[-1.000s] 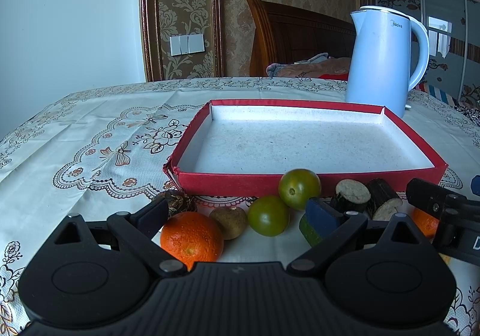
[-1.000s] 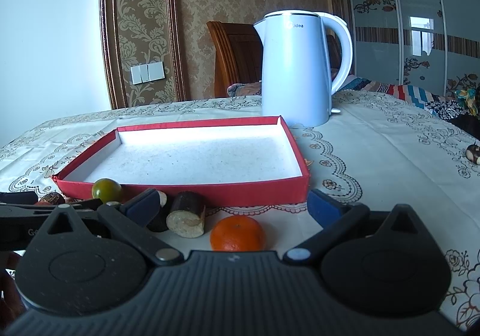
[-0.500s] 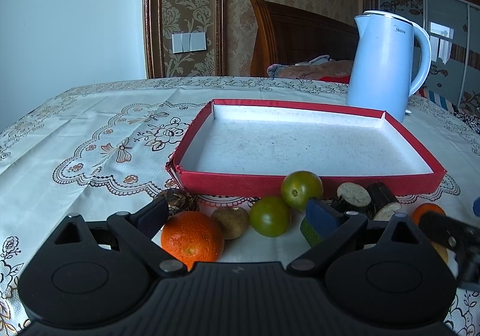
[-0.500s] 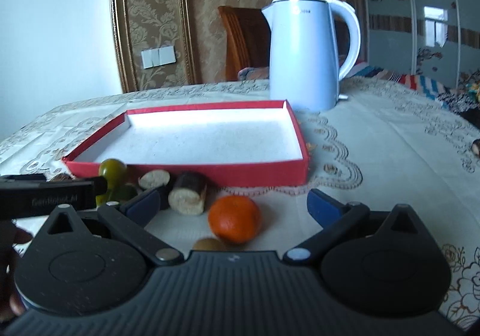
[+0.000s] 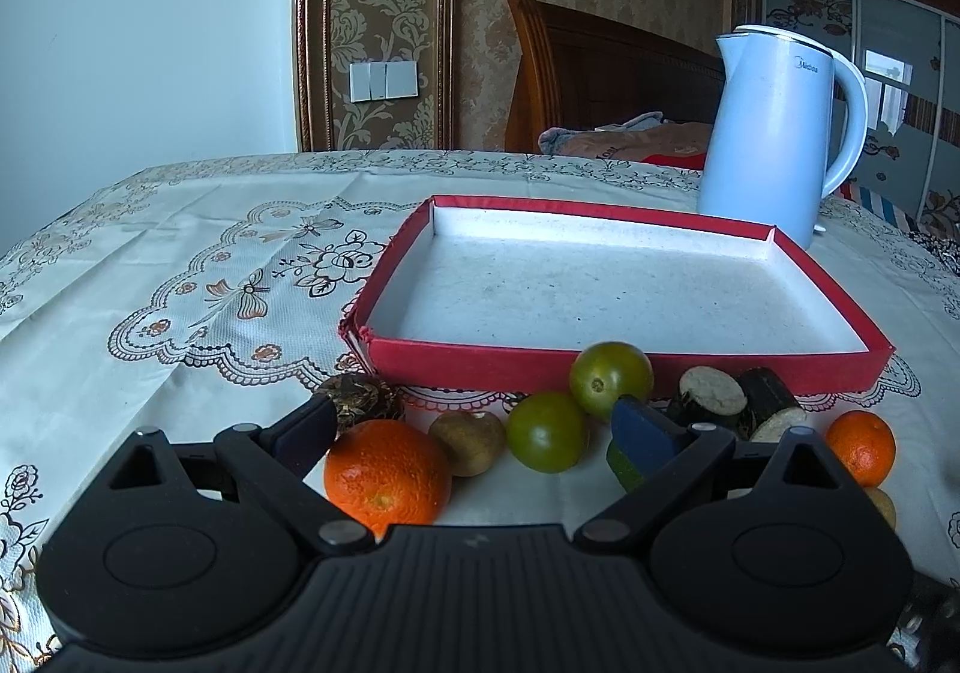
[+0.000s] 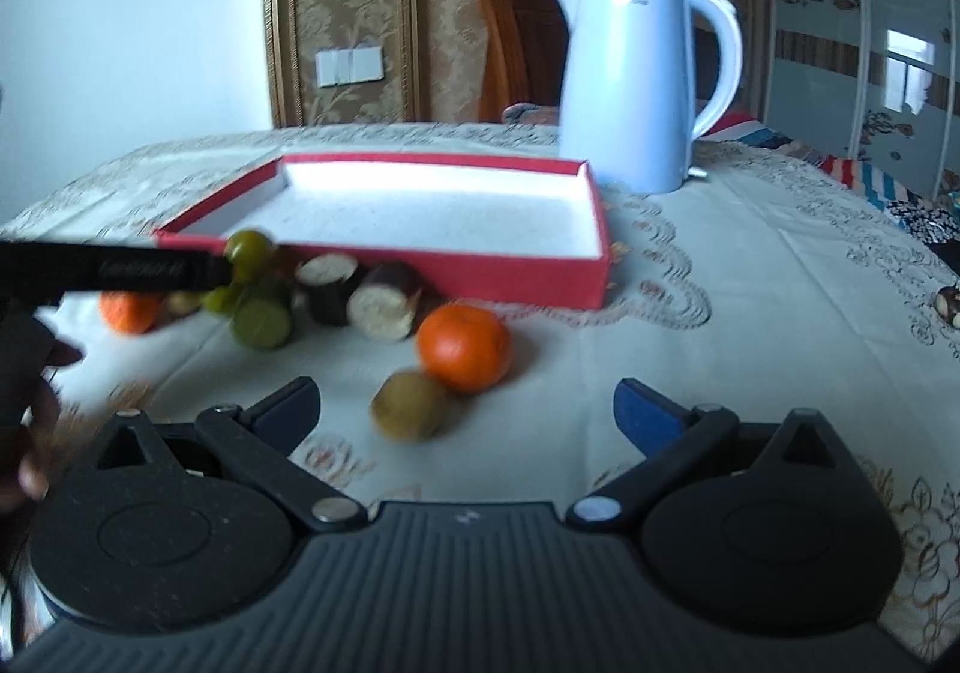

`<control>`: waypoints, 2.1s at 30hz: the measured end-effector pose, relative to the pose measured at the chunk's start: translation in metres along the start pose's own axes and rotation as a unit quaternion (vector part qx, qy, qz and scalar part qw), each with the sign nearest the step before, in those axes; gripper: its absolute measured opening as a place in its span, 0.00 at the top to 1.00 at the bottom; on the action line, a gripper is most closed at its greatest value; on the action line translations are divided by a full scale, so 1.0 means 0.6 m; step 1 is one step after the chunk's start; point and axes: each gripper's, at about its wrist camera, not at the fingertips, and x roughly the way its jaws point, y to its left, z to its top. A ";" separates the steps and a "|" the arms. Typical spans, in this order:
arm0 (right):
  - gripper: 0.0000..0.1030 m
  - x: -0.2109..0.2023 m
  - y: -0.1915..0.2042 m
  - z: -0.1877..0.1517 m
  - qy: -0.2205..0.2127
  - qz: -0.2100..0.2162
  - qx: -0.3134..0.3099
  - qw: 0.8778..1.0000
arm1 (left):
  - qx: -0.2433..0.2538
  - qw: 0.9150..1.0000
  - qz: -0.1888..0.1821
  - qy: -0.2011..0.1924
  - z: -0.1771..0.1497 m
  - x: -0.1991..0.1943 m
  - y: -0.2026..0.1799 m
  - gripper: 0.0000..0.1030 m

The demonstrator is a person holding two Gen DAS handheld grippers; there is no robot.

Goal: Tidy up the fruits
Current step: 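Grasp the small tan round fruit with the right gripper while the left gripper grasps the large orange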

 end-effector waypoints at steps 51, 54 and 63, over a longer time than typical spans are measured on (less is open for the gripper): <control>0.70 0.035 0.029 0.005 0.032 0.028 0.007 0.999 | -0.008 0.998 -0.021 0.056 -0.018 -0.022 0.074 0.45; 0.70 0.034 0.029 0.005 0.032 0.029 0.008 0.999 | -0.005 0.998 -0.033 0.055 -0.020 -0.021 0.070 0.54; 0.70 0.034 0.029 0.005 0.032 0.028 0.006 0.999 | 0.020 0.999 -0.024 0.044 -0.022 -0.019 0.056 0.59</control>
